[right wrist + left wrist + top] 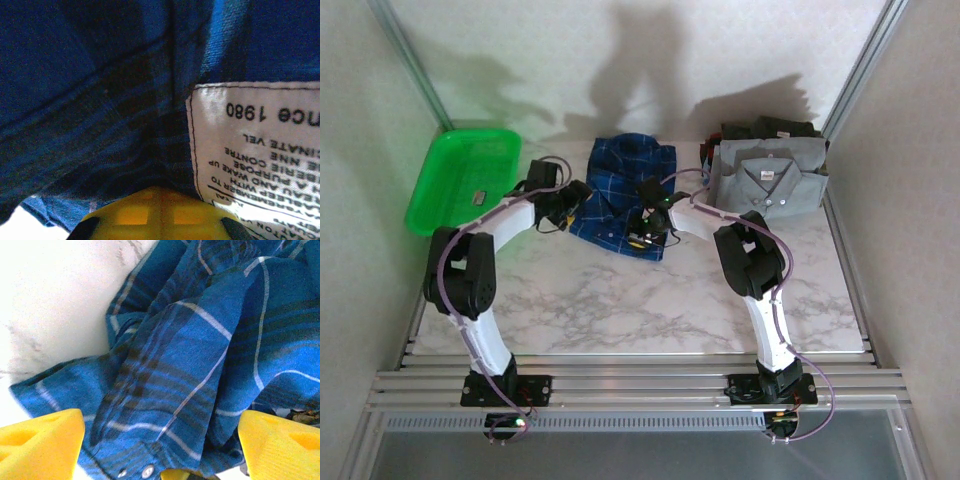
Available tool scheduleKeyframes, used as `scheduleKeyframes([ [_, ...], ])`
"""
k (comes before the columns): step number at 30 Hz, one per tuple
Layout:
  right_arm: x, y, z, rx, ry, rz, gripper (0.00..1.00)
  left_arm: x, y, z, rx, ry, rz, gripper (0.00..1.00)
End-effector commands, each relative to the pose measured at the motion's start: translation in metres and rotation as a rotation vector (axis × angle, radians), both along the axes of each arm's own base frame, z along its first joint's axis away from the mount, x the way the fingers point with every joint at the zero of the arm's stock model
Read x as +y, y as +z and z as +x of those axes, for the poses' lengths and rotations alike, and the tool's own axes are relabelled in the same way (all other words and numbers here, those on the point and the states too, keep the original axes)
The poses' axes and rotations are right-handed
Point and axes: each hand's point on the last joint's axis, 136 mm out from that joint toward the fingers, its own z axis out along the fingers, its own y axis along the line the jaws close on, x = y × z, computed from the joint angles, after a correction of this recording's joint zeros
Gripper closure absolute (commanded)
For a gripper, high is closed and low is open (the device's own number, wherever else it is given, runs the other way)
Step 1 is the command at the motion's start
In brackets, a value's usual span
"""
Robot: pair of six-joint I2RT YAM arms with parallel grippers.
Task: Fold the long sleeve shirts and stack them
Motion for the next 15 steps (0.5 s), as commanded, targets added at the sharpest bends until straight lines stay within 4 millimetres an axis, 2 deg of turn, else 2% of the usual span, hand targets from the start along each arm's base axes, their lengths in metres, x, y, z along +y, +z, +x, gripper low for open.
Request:
scheduleKeyframes([
  [1, -0.031, -0.038, -0.039, 0.132, 0.024, -0.171, 0.97, -0.008, -0.006, 0.009, 0.016, -0.001, -0.014, 0.20],
  [8, -0.032, -0.041, -0.040, 0.138, 0.023, -0.175, 0.97, -0.015, -0.018, 0.020, 0.026, -0.001, -0.026, 0.24],
  [15, -0.031, -0.042, -0.040, 0.140, 0.024, -0.172, 0.97, -0.029, -0.002, 0.033, -0.029, -0.015, -0.086, 0.36],
])
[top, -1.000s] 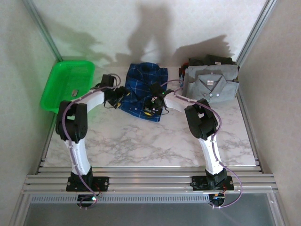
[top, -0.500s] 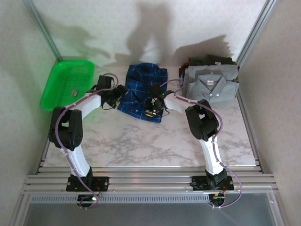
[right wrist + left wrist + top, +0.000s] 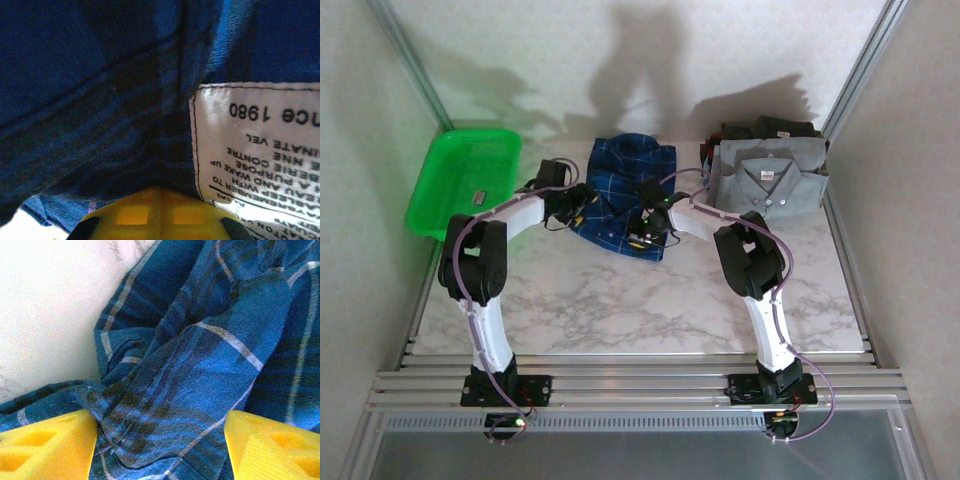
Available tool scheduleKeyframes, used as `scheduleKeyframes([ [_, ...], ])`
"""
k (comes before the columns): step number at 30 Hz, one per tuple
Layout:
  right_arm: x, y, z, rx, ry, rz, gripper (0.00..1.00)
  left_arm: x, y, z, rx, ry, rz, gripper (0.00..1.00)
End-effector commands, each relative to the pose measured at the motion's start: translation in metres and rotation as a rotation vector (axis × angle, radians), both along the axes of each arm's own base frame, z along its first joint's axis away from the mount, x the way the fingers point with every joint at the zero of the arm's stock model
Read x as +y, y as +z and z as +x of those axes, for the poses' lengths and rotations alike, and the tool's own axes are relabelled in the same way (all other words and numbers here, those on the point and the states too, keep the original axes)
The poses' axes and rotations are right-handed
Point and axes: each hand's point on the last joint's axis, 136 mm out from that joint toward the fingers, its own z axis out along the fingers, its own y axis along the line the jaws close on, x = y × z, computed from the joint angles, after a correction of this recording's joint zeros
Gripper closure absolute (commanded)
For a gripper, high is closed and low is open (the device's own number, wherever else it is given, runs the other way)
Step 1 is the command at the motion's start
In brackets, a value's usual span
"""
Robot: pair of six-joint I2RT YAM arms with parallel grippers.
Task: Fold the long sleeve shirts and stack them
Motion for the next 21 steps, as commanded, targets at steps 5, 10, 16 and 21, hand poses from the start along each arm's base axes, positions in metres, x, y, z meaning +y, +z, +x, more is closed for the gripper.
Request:
scheduleKeyframes([
  [5, -0.033, -0.043, -0.041, 0.153, 0.012, -0.176, 0.97, -0.022, 0.033, 0.026, -0.106, -0.041, -0.071, 0.46],
  [10, -0.035, -0.042, -0.041, 0.150, 0.020, -0.185, 0.98, -0.021, 0.039, 0.022, -0.088, -0.065, -0.043, 0.41],
  [16, -0.036, -0.044, -0.042, 0.154, 0.021, -0.191, 0.98, -0.019, 0.027, 0.009, -0.038, -0.090, -0.020, 0.36],
  [21, -0.036, -0.043, -0.043, 0.157, 0.023, -0.193, 0.98, -0.013, 0.012, -0.004, 0.013, -0.099, 0.017, 0.36],
])
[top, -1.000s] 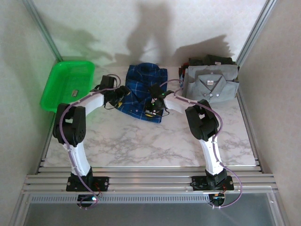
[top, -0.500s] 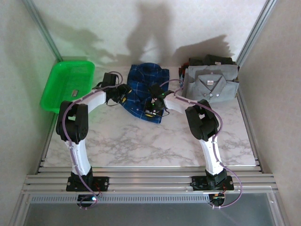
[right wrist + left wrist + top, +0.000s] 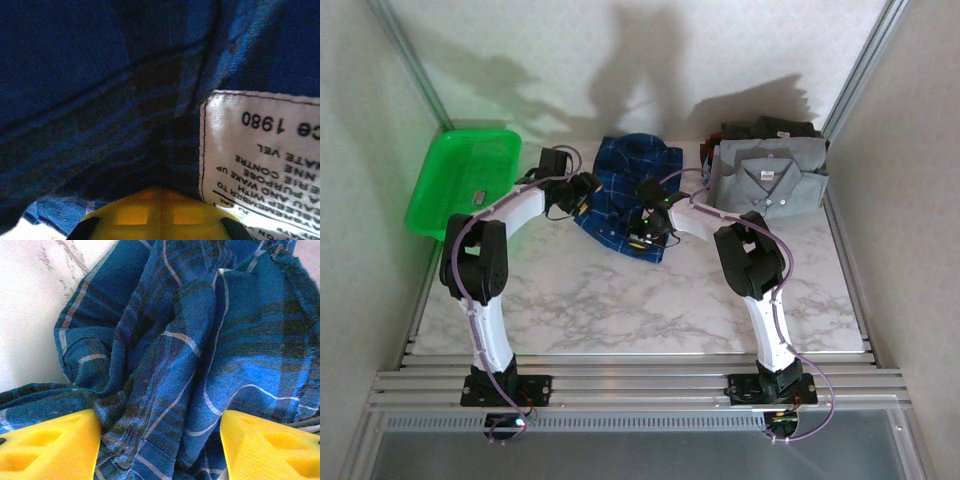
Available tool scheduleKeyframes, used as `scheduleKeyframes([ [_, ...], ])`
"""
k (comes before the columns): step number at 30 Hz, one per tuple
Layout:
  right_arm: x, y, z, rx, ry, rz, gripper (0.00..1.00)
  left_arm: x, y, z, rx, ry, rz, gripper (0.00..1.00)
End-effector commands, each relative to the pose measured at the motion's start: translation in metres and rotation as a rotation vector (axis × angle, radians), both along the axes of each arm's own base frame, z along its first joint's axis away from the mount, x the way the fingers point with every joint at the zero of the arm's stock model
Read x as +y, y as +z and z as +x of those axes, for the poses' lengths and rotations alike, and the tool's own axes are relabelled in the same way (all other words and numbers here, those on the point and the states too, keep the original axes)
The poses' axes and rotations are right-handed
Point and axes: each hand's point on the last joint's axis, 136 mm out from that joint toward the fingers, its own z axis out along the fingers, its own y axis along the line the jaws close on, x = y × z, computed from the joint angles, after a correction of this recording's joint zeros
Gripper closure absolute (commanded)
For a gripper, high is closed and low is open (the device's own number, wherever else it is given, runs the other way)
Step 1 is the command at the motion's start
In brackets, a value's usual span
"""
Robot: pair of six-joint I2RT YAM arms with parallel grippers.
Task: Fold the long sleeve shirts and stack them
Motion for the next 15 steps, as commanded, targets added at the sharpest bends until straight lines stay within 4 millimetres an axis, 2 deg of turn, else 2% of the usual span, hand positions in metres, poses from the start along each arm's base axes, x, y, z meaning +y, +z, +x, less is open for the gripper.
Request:
scheduleKeyframes([
  [1, -0.036, -0.042, -0.042, 0.154, 0.018, -0.188, 0.98, 0.001, -0.015, -0.018, 0.061, -0.041, 0.049, 0.36],
  [4, -0.036, -0.041, -0.042, 0.153, 0.018, -0.189, 0.99, 0.006, -0.011, -0.024, 0.056, -0.044, 0.078, 0.35],
  [9, -0.037, -0.043, -0.044, 0.157, 0.018, -0.191, 0.99, 0.005, -0.021, -0.030, 0.075, -0.051, 0.066, 0.41],
  [11, -0.037, -0.043, -0.044, 0.159, 0.020, -0.191, 0.99, 0.002, -0.017, -0.029, 0.064, -0.050, 0.046, 0.47],
  [15, -0.038, -0.042, -0.045, 0.156, 0.026, -0.195, 0.99, 0.001, -0.004, -0.025, 0.039, -0.059, 0.045, 0.51],
])
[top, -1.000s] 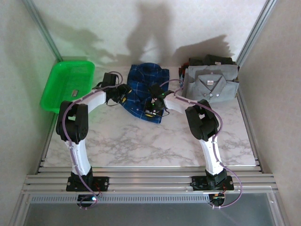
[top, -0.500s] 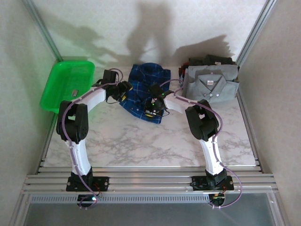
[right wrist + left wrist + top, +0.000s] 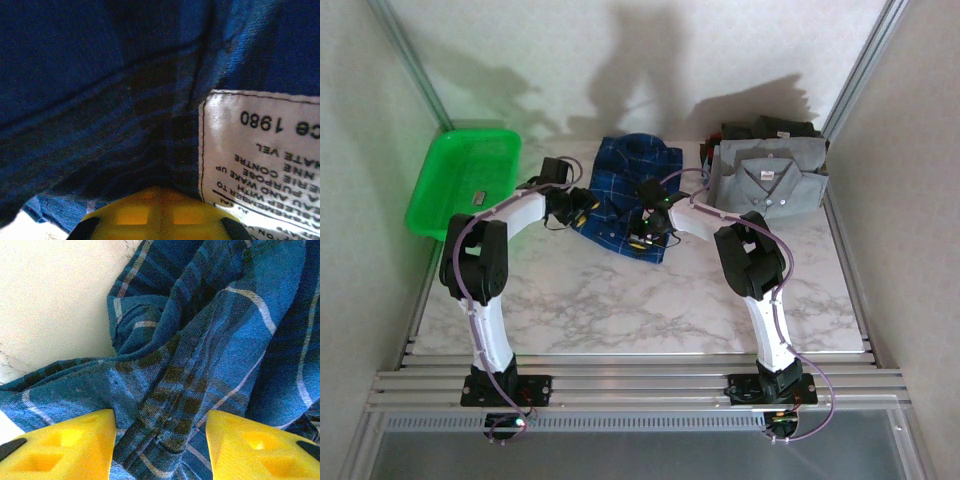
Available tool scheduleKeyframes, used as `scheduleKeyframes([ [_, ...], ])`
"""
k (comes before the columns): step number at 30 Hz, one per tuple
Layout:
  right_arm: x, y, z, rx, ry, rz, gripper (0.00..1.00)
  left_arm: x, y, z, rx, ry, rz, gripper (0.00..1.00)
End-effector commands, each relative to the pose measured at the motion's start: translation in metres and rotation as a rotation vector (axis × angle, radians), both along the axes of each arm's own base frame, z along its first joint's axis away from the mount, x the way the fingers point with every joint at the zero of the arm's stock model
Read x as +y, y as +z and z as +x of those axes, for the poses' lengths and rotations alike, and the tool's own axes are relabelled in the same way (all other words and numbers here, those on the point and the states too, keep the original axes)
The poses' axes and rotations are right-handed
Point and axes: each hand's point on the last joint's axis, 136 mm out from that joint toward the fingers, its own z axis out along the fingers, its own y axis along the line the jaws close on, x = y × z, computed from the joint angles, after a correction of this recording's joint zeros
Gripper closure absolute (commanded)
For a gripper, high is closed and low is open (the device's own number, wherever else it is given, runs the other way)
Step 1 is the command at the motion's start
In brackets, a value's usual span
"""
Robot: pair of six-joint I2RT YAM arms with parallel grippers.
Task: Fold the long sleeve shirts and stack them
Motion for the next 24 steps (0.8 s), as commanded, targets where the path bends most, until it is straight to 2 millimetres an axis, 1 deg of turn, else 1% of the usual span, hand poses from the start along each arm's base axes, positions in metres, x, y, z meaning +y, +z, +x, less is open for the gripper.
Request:
scheduleKeyframes([
  [1, -0.037, -0.042, -0.043, 0.151, 0.018, -0.189, 0.99, -0.006, 0.028, 0.002, -0.054, -0.030, -0.010, 0.54],
  [3, -0.037, -0.043, -0.044, 0.154, 0.014, -0.188, 0.99, -0.007, 0.029, 0.001, -0.050, -0.035, -0.021, 0.59],
  [4, -0.038, -0.044, -0.044, 0.156, 0.014, -0.189, 0.99, -0.008, 0.030, 0.002, -0.050, -0.036, -0.023, 0.61],
  [8, -0.040, -0.046, -0.047, 0.162, 0.014, -0.194, 0.99, -0.009, 0.040, 0.000, -0.068, -0.041, -0.038, 0.61],
  [10, -0.040, -0.046, -0.047, 0.162, 0.014, -0.195, 0.99, -0.010, 0.039, -0.002, -0.065, -0.050, -0.037, 0.63],
  [12, -0.041, -0.047, -0.048, 0.165, 0.010, -0.195, 0.99, -0.011, 0.036, -0.001, -0.058, -0.056, -0.042, 0.69],
  [14, -0.040, -0.048, -0.049, 0.169, 0.011, -0.194, 1.00, -0.014, 0.036, 0.001, -0.063, -0.061, -0.051, 0.78],
  [17, -0.039, -0.047, -0.050, 0.166, 0.010, -0.192, 1.00, -0.018, 0.038, 0.008, -0.078, -0.068, -0.066, 0.87],
  [19, -0.040, -0.047, -0.050, 0.168, 0.008, -0.191, 1.00, -0.021, 0.034, 0.013, -0.074, -0.077, -0.066, 1.00],
  [21, -0.038, -0.046, -0.051, 0.166, 0.011, -0.191, 1.00, -0.025, 0.035, 0.019, -0.084, -0.085, -0.075, 1.00],
  [23, -0.038, -0.046, -0.052, 0.164, 0.015, -0.194, 1.00, -0.027, 0.045, 0.027, -0.114, -0.078, -0.091, 1.00],
  [24, -0.037, -0.045, -0.053, 0.163, 0.016, -0.197, 1.00, -0.029, 0.054, 0.032, -0.139, -0.076, -0.106, 1.00],
])
